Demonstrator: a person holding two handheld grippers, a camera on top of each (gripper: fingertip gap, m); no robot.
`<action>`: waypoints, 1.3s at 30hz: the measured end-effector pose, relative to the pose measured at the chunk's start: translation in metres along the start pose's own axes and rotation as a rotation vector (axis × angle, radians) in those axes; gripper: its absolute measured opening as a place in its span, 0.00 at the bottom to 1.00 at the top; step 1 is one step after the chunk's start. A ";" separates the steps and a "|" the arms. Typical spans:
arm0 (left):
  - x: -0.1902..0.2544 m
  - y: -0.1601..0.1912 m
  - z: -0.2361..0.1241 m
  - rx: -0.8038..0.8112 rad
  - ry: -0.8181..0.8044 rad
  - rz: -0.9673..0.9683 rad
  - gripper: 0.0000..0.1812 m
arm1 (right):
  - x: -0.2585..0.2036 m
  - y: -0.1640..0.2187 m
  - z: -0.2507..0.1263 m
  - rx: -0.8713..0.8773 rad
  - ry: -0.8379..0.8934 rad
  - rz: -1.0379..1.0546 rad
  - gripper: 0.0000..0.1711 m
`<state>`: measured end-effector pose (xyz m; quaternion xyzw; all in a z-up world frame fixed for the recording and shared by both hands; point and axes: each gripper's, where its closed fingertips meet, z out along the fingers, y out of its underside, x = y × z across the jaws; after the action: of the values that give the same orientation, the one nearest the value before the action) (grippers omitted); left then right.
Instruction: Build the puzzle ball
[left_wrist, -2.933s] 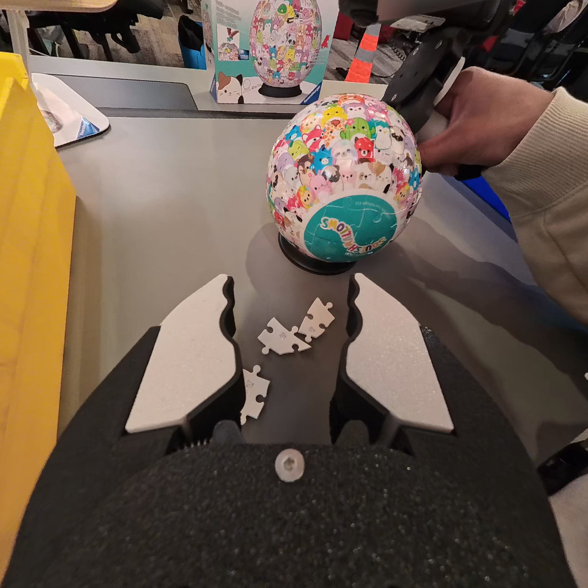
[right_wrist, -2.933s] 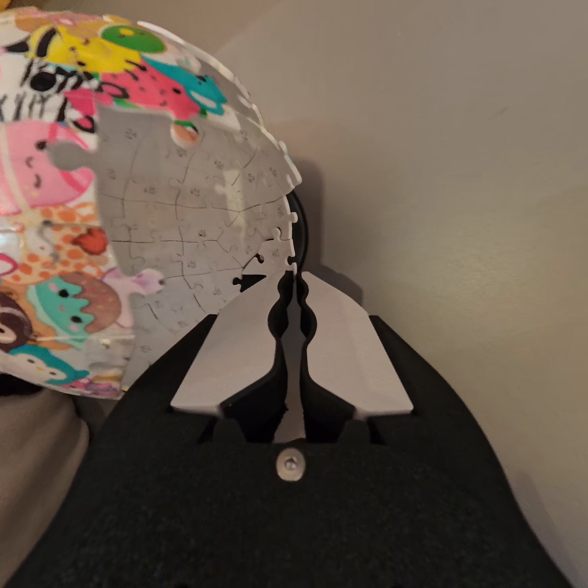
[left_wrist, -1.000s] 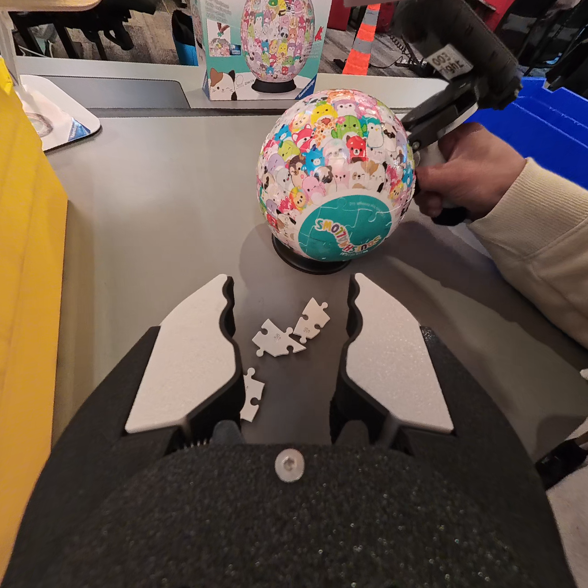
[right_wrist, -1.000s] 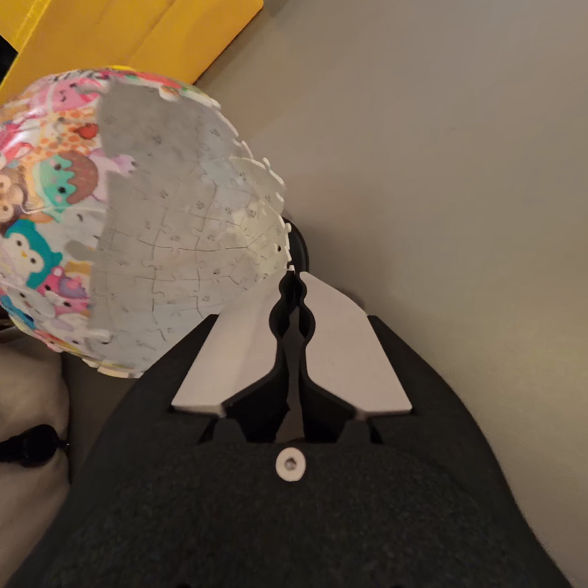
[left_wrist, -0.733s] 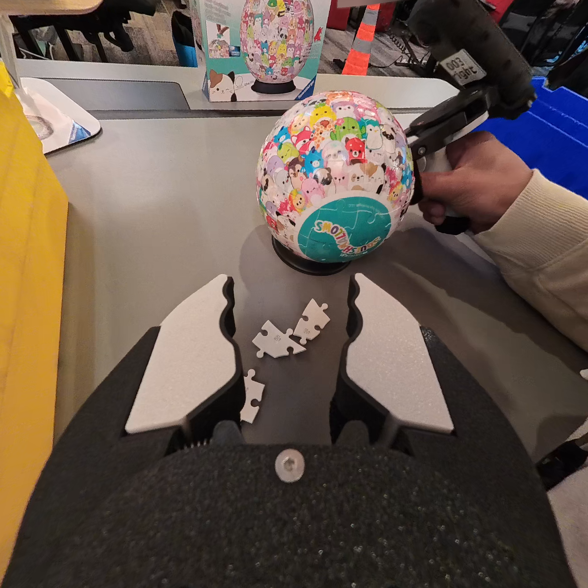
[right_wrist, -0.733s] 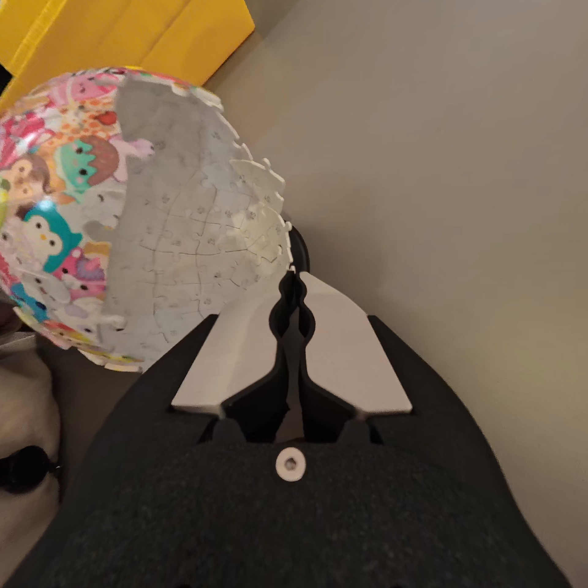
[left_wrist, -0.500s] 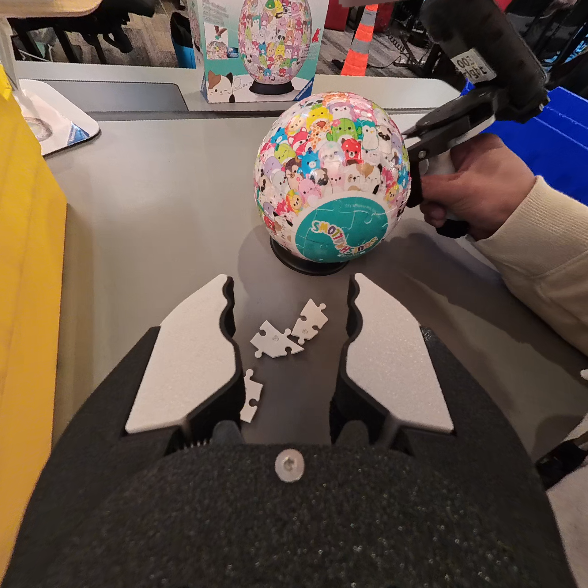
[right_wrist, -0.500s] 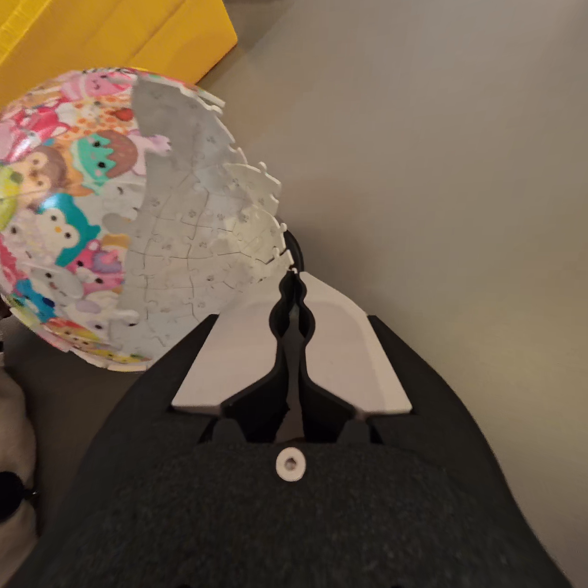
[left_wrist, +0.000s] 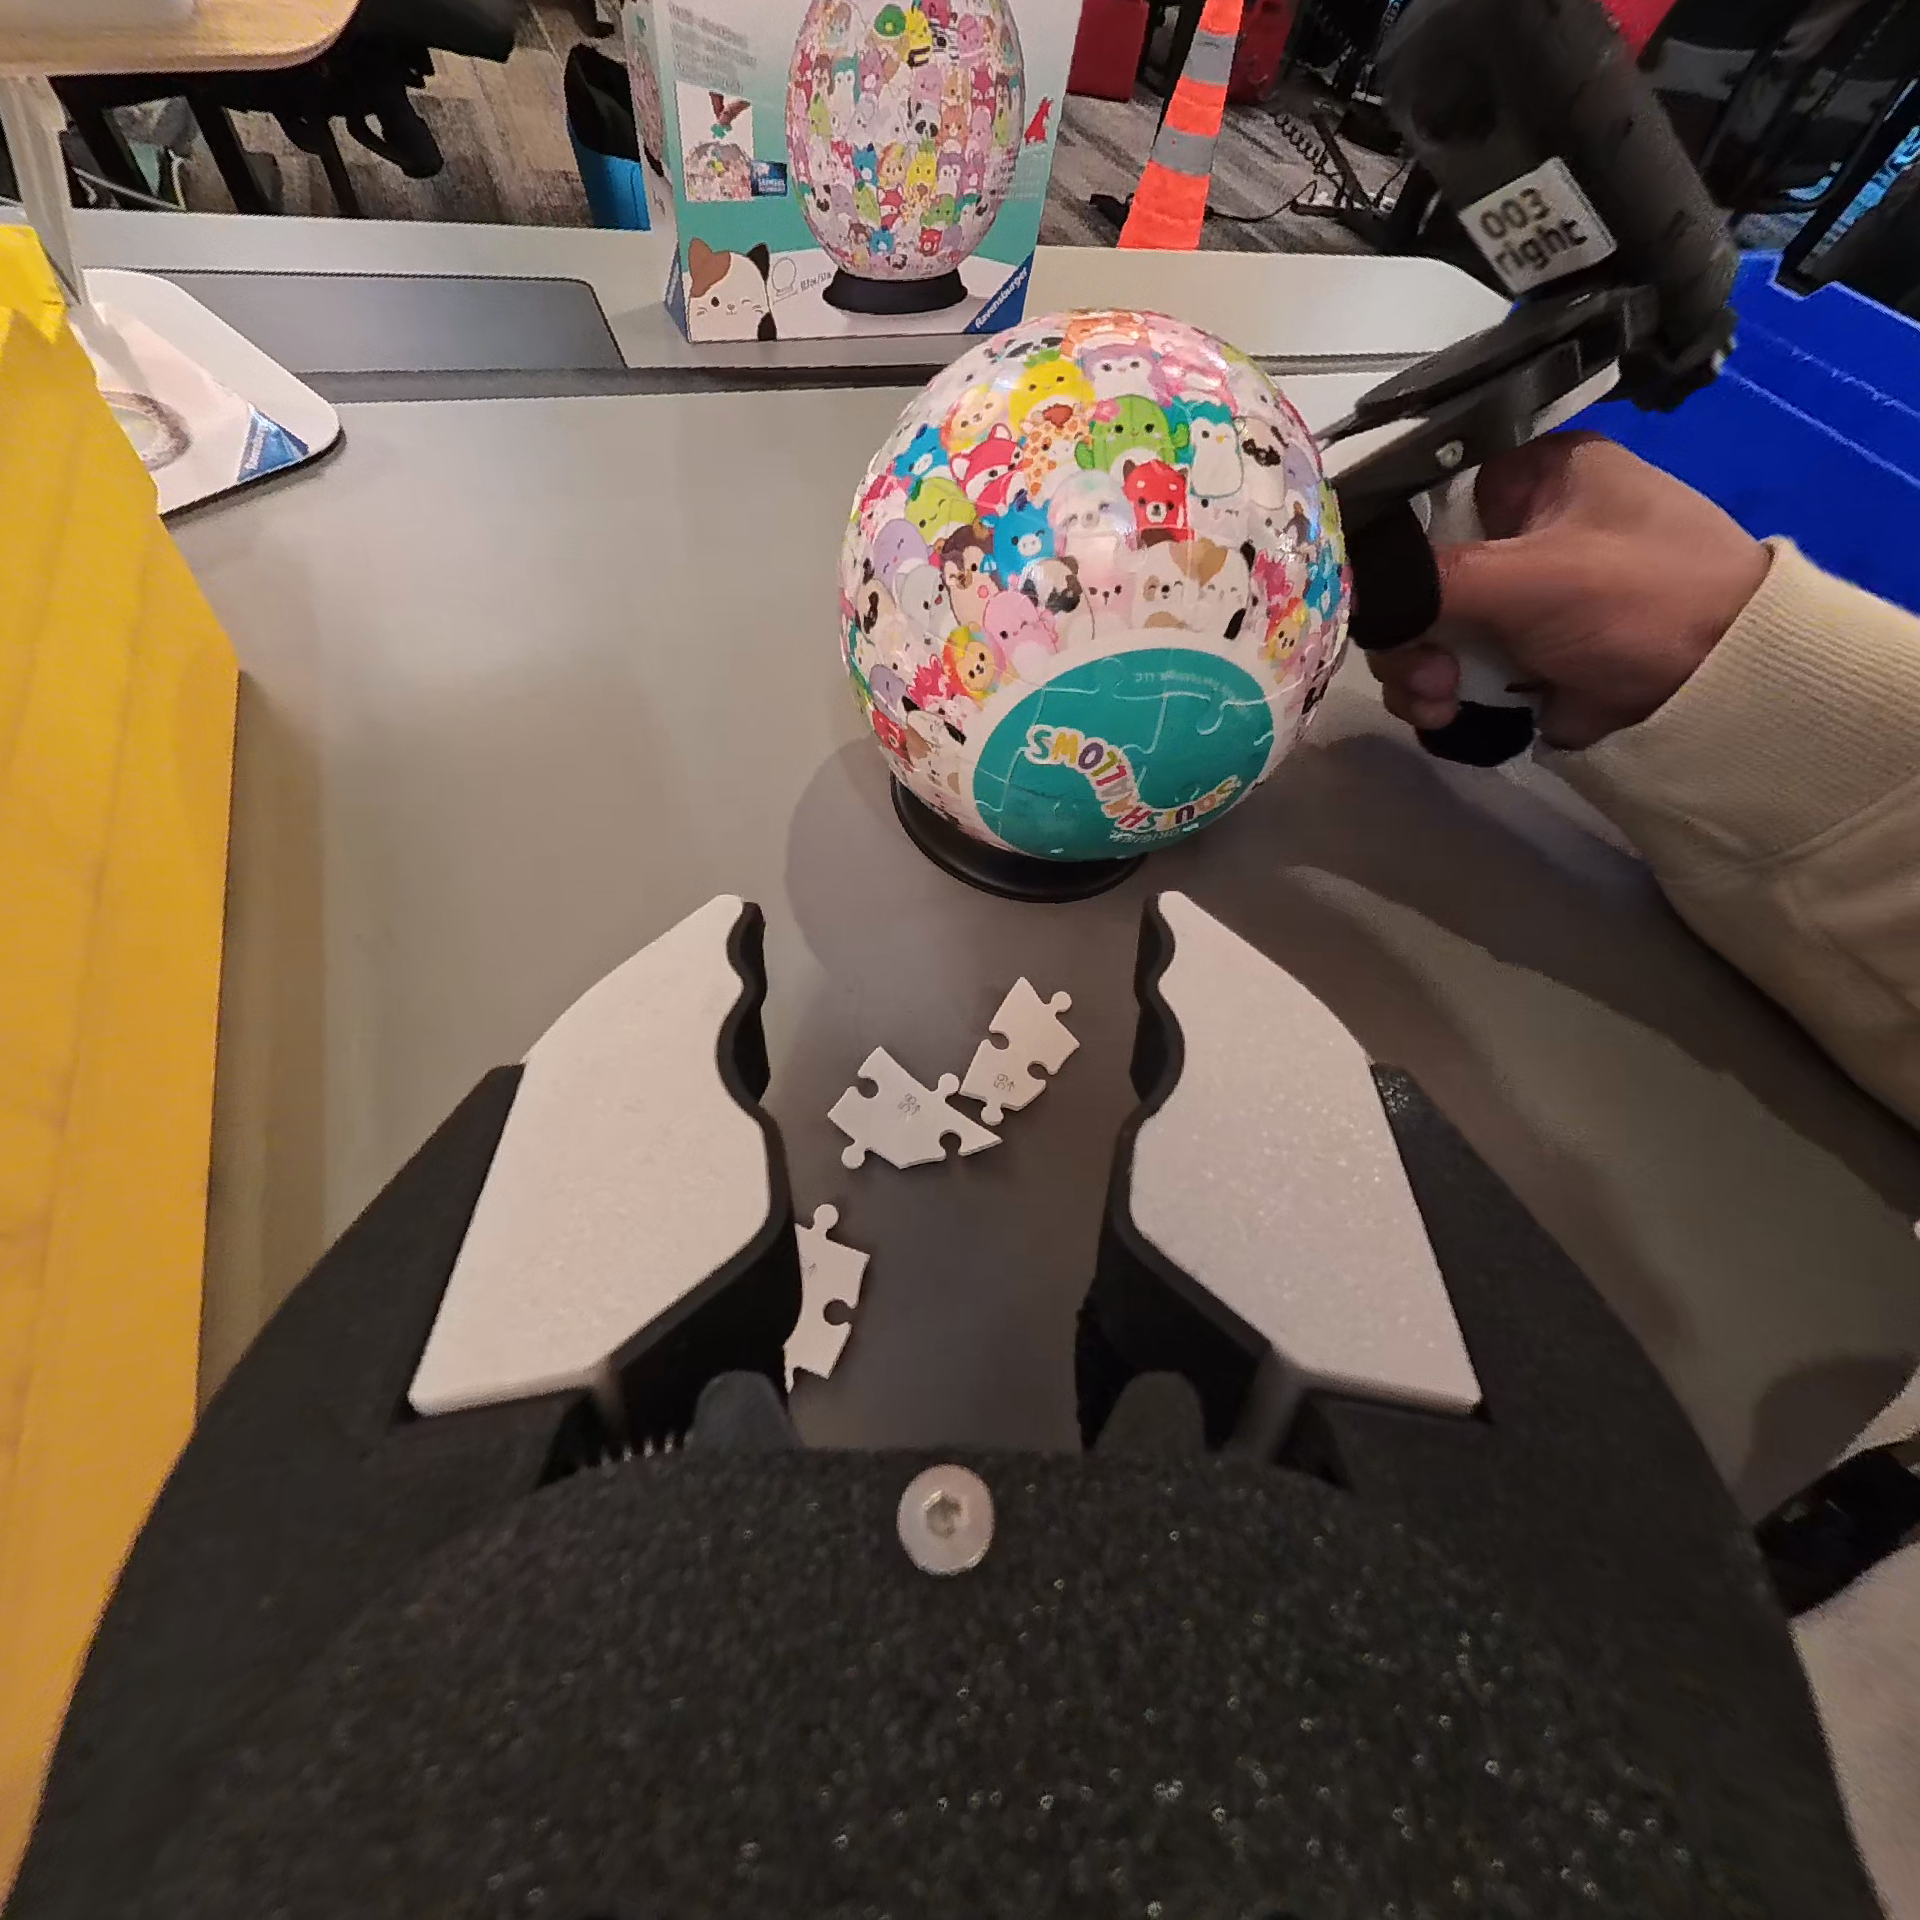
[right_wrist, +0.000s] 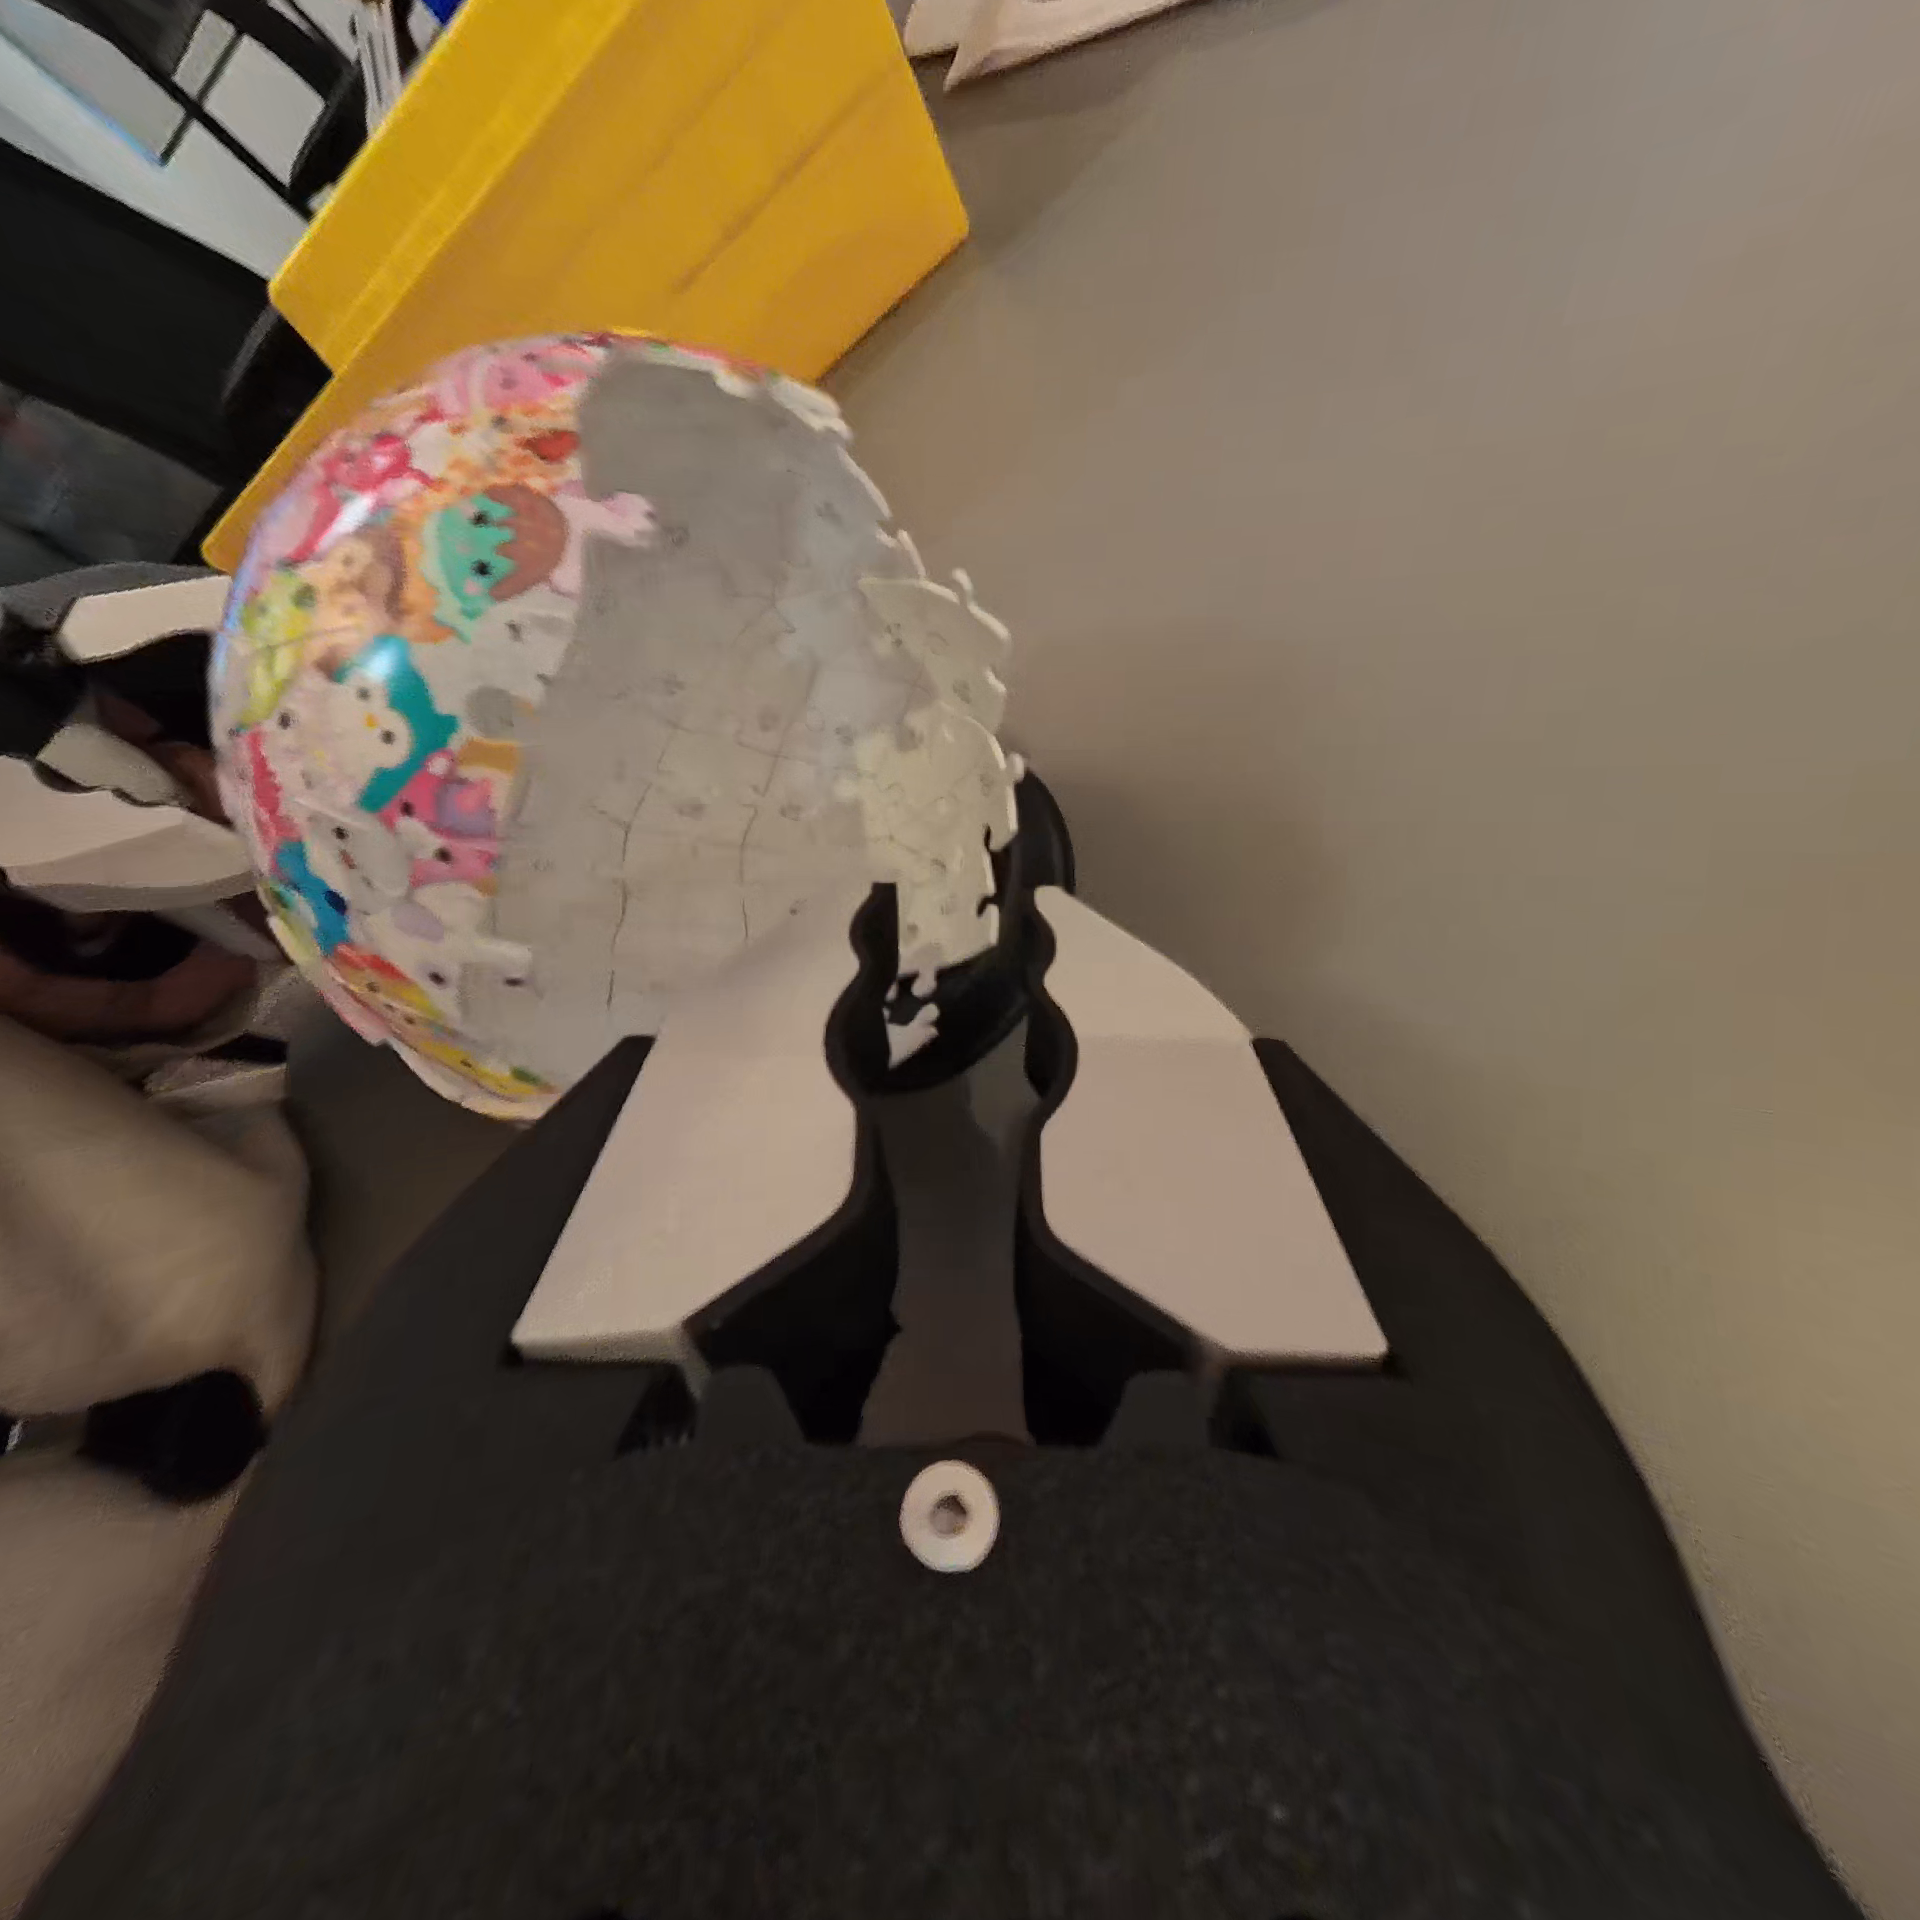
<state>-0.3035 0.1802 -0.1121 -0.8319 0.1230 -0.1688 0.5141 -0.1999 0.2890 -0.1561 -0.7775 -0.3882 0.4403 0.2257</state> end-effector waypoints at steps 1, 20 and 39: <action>0.000 0.000 0.000 0.002 0.001 -0.002 0.38 | 0.002 0.002 -0.001 -0.026 -0.012 0.008 0.12; -0.003 -0.007 -0.005 0.022 0.003 0.017 0.37 | 0.011 0.020 0.025 -0.386 0.093 -0.227 0.09; 0.000 -0.010 -0.012 0.036 -0.002 0.021 0.37 | 0.009 0.003 0.009 -0.260 0.095 -0.092 0.01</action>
<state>-0.3078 0.1753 -0.0980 -0.8214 0.1283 -0.1645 0.5309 -0.2036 0.2946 -0.1673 -0.8016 -0.4659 0.3381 0.1614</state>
